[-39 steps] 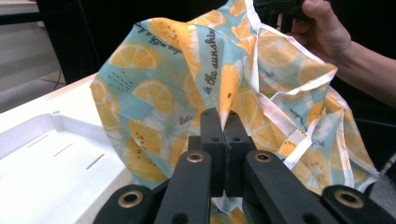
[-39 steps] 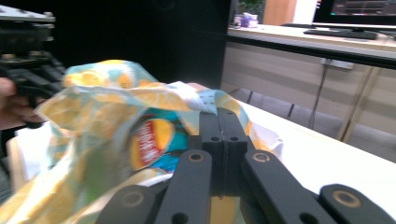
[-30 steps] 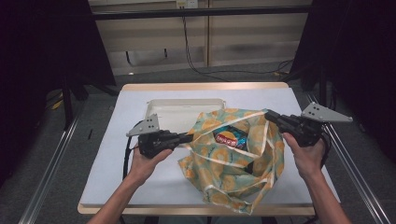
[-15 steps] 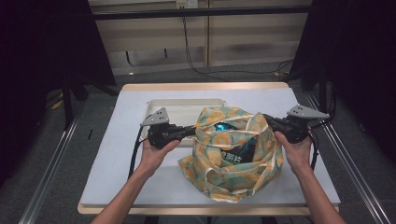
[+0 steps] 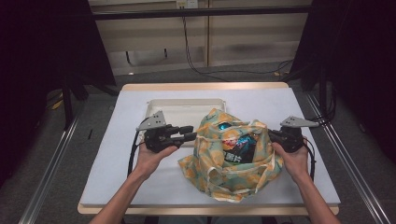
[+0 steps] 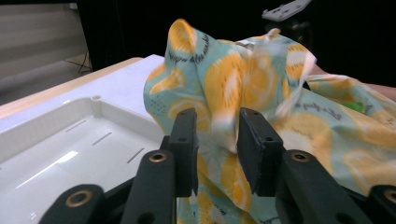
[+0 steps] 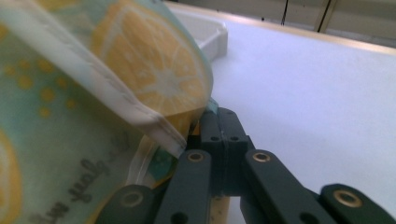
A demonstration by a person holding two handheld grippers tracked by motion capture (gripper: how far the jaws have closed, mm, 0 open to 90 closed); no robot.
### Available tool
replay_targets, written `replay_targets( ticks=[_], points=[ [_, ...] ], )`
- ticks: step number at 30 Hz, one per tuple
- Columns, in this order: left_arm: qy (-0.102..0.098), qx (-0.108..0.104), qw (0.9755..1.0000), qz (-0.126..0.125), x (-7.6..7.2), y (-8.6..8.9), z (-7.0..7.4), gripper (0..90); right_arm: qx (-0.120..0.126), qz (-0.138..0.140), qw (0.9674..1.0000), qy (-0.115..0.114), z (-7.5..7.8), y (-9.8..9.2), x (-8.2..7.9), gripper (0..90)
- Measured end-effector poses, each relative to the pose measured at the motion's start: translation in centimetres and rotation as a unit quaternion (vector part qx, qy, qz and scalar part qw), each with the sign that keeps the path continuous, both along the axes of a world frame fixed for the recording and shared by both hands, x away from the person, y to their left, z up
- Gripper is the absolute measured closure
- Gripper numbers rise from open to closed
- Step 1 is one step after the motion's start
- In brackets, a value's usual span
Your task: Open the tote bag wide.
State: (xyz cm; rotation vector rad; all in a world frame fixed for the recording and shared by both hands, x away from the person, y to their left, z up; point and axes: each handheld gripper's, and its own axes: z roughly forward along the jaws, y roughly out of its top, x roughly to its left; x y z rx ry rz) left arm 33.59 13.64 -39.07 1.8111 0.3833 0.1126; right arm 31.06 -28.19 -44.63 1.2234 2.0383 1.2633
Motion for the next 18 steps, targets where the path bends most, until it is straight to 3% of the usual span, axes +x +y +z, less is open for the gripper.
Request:
replay_targets(
  ticks=[2, 3, 8, 13, 18],
  points=[
    [-0.001, -0.002, 1.0, -0.004, -0.2, 0.0, 0.2, 64.8, -0.006, 0.0, 1.0, 0.002, -0.1, -0.1, 0.0, 90.0],
    [-0.002, -0.004, 1.0, -0.006, -0.2, -0.1, 0.3, 64.0, 0.002, -0.001, 1.0, 0.001, 0.1, -0.3, -0.1, 89.8],
    [-0.013, -0.002, 0.9996, -0.024, -1.0, -0.9, 0.9, 60.2, 0.052, -0.015, 0.9974, -0.047, 2.9, -2.1, -1.2, 77.5],
    [-0.025, 0.004, 0.9992, -0.03, -1.8, -1.3, 1.5, 56.9, 0.053, -0.023, 0.9964, -0.062, 4.0, -2.7, -2.6, 68.3],
    [-0.04, -0.007, 0.9986, -0.033, -2.3, -1.3, 2.4, 56.9, 0.052, -0.022, 0.9948, -0.085, 5.3, -3.7, -4.9, 60.7]
  ],
)
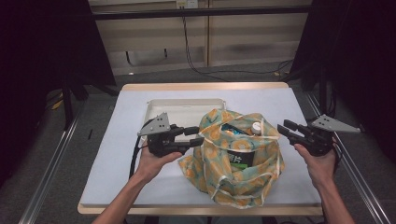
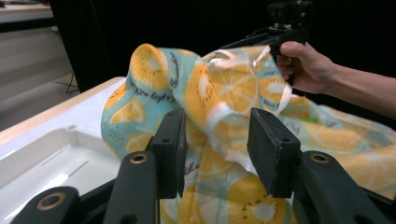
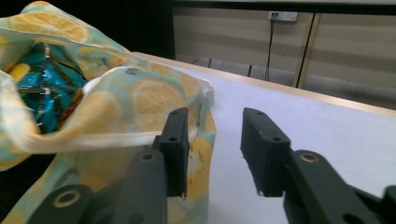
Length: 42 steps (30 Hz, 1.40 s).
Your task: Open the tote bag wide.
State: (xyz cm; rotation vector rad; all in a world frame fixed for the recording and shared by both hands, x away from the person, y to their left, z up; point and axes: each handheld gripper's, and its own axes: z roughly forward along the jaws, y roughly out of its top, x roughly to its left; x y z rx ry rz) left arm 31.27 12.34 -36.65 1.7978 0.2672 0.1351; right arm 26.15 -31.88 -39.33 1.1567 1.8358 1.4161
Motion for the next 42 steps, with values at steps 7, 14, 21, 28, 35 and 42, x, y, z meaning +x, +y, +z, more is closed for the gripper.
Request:
replay_targets(
  ticks=[7, 14, 21, 28, 35, 42],
  points=[
    [-0.005, 0.009, 0.9999, -0.008, 0.1, -0.9, -0.4, 68.5, 0.006, 0.027, 0.9996, -0.009, 0.8, -0.1, -3.4, 54.2],
    [0.011, 0.017, 0.9998, -0.005, 0.7, -1.5, -0.7, 90.0, 0.005, 0.079, 0.9965, -0.026, 1.8, 1.6, -5.6, 46.7],
    [0.034, -0.002, 0.9992, 0.023, 1.9, -1.1, -1.0, 90.0, -0.024, 0.123, 0.9921, -0.011, 0.5, 3.8, -4.8, 29.1],
    [0.043, -0.013, 0.9987, 0.021, 2.5, -0.9, -1.0, 90.0, -0.057, 0.137, 0.9889, -0.015, -0.3, 5.0, -2.8, 28.6],
    [0.036, -0.01, 0.999, 0.025, 2.6, -0.6, -0.9, 90.0, -0.05, 0.148, 0.9874, -0.024, 0.6, 5.4, -2.2, 85.8],
    [0.034, -0.005, 0.9987, 0.037, 3.3, -0.7, -1.1, 90.0, -0.015, 0.121, 0.9914, -0.048, 3.3, 4.5, 0.4, 90.0]
  ],
)
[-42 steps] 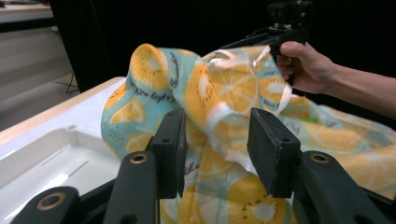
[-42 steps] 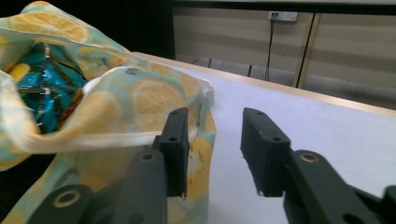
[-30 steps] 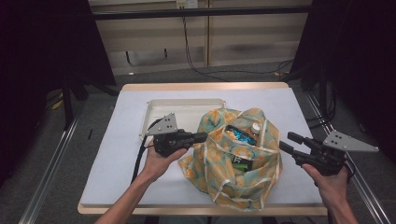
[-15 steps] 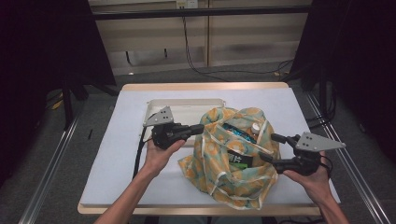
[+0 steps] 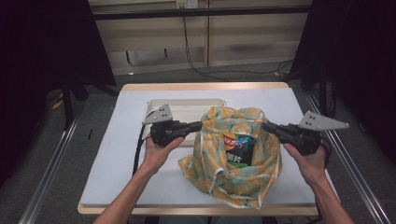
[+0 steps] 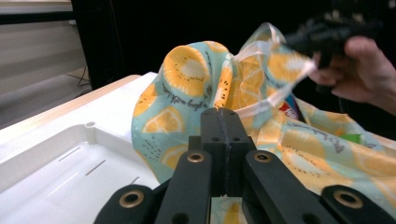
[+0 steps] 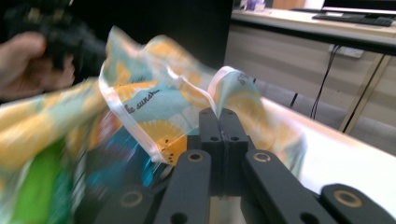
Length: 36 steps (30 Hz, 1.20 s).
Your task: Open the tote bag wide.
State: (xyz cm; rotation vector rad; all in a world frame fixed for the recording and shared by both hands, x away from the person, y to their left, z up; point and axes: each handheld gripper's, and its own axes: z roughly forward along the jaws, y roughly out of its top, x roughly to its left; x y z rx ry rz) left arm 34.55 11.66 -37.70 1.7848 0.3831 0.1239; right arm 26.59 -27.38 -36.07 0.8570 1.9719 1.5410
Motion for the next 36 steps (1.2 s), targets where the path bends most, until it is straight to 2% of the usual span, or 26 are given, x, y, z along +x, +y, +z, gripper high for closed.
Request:
replay_targets(
  ticks=[3, 4, 6, 7, 9, 12, 15, 16, 18, 19, 22, 24, 27, 29, 32, 33, 34, 36],
  points=[
    [0.007, 0.004, 1.0, 0.005, 0.4, -0.1, -0.3, 90.0, 0.017, -0.017, 0.9997, 0.002, 0.7, 0.0, 2.2, 90.0],
    [0.007, 0.007, 0.9999, 0.005, 0.6, -0.1, -0.4, 90.0, 0.021, -0.028, 0.9994, 0.007, 0.7, -0.1, 3.7, 90.0],
    [0.008, 0.01, 0.9999, 0.008, 0.8, -0.1, -0.6, 90.0, 0.025, -0.037, 0.9988, 0.017, 0.4, -0.1, 5.1, 90.0],
    [0.01, 0.02, 0.9997, 0.012, 0.9, 0.1, -0.8, 90.0, 0.027, -0.038, 0.9986, 0.023, 0.1, -0.1, 5.7, 90.0],
    [0.013, 0.02, 0.9996, 0.015, 1.0, 0.1, -0.9, 90.0, 0.024, -0.04, 0.9985, 0.028, -0.1, -0.1, 6.1, 90.0],
    [0.007, 0.047, 0.9987, 0.017, 1.3, 0.4, -1.3, 90.0, 0.008, -0.043, 0.9976, 0.054, -1.5, 0.3, 7.3, 89.7],
    [0.014, 0.048, 0.9984, 0.027, 1.5, 0.8, -1.6, 90.0, 0.02, -0.041, 0.9965, 0.07, -2.9, 0.9, 8.3, 87.9],
    [0.018, 0.045, 0.9984, 0.029, 1.5, 1.0, -1.8, 90.0, 0.02, -0.041, 0.9965, 0.07, -2.9, 0.9, 8.3, 87.9],
    [0.018, 0.055, 0.9976, 0.038, 1.5, 1.2, -2.2, 90.0, 0.009, -0.044, 0.9961, 0.076, -3.5, 1.2, 8.6, 87.9],
    [0.025, 0.059, 0.9971, 0.041, 1.6, 1.4, -2.6, 90.0, 0.005, -0.038, 0.9955, 0.087, -3.9, 1.2, 8.7, 88.5],
    [0.03, 0.063, 0.9969, 0.037, 1.8, 1.6, -3.1, 90.0, -0.007, -0.037, 0.9948, 0.095, -4.8, 1.1, 8.6, 88.6],
    [0.032, 0.073, 0.9962, 0.035, 1.6, 1.5, -3.4, 90.0, -0.005, -0.038, 0.9943, 0.099, -5.1, 1.0, 8.6, 88.6],
    [0.04, 0.081, 0.9955, 0.026, 1.3, 1.4, -3.8, 90.0, 0.006, -0.034, 0.9926, 0.116, -6.8, 0.5, 8.0, 88.9],
    [0.043, 0.094, 0.9943, 0.022, 1.2, 1.2, -3.9, 90.0, 0.006, -0.034, 0.9923, 0.119, -7.0, 0.5, 7.9, 89.0],
    [0.049, 0.112, 0.9922, 0.02, 1.0, 1.3, -4.4, 90.0, -0.009, -0.034, 0.9914, 0.126, -7.7, 0.5, 7.6, 89.0],
    [0.049, 0.112, 0.9922, 0.02, 1.0, 1.3, -4.4, 90.0, -0.009, -0.034, 0.9914, 0.126, -7.7, 0.5, 7.6, 89.0],
    [0.047, 0.127, 0.9906, 0.022, 0.9, 1.3, -4.7, 90.0, -0.02, -0.044, 0.9909, 0.125, -7.7, 0.5, 7.6, 88.9],
    [0.068, 0.118, 0.9906, 0.014, 0.5, 1.5, -5.5, 90.0, -0.027, -0.05, 0.9897, 0.132, -8.0, 0.2, 7.6, 86.7]
  ],
)
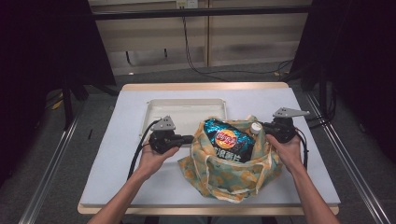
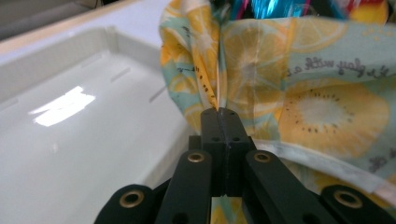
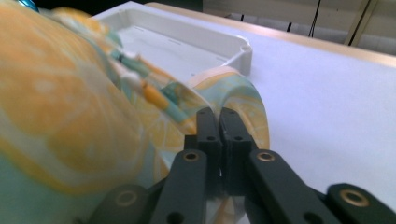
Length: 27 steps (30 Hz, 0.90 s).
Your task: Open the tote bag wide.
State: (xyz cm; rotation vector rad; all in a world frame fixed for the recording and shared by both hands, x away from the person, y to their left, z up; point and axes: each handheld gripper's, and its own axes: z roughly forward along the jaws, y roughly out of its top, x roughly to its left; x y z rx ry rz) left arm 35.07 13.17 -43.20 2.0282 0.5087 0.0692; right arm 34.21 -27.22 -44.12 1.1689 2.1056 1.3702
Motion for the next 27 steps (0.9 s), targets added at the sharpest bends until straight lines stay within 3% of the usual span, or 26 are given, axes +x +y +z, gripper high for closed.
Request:
replay_targets(
  ticks=[1, 2, 5, 7, 14, 17, 21, 24, 26, 27],
  points=[
    [0.001, 0.001, 1.0, -0.004, -0.3, -0.1, -0.2, 90.0, 0.001, 0.0, 1.0, 0.004, -0.2, -0.2, 0.0, 85.2],
    [-0.003, 0.024, 0.9996, -0.015, -0.9, -0.6, -0.3, 90.0, -0.002, -0.004, 1.0, 0.005, -0.2, -0.4, -0.2, 80.1],
    [-0.003, 0.03, 0.9993, -0.022, -1.3, -0.7, -0.5, 90.0, -0.005, -0.011, 0.9999, -0.005, 0.6, -0.5, -0.7, 73.4],
    [-0.007, 0.021, 0.9993, -0.032, -1.8, -0.4, -0.5, 90.0, -0.002, -0.017, 0.9996, -0.022, 1.8, -0.9, -1.8, 64.3],
    [-0.005, -0.019, 0.9996, -0.018, -2.6, 1.6, 0.1, 89.0, 0.025, -0.022, 0.9975, -0.062, 4.7, -2.0, -6.2, 56.7],
    [-0.011, -0.034, 0.9992, -0.017, -2.8, 2.2, 0.5, 85.3, 0.044, -0.005, 0.9965, -0.07, 5.6, -1.4, -8.3, 55.1],
    [-0.019, -0.049, 0.9986, -0.005, -2.8, 2.7, 1.0, 80.9, 0.048, 0.009, 0.9959, -0.076, 6.2, -0.3, -9.1, 50.0],
    [-0.03, -0.066, 0.9974, 0.004, -2.7, 3.1, 1.8, 73.7, 0.038, 0.005, 0.9962, -0.079, 6.3, 0.9, -8.9, 47.2],
    [-0.036, -0.076, 0.9964, 0.008, -2.6, 3.0, 2.3, 71.7, 0.037, 0.002, 0.9964, -0.076, 6.1, 1.0, -8.7, 47.2],
    [-0.039, -0.079, 0.9961, 0.007, -2.5, 2.7, 2.5, 67.1, 0.031, 0.004, 0.9972, -0.068, 5.7, 1.1, -8.5, 52.9]
  ],
)
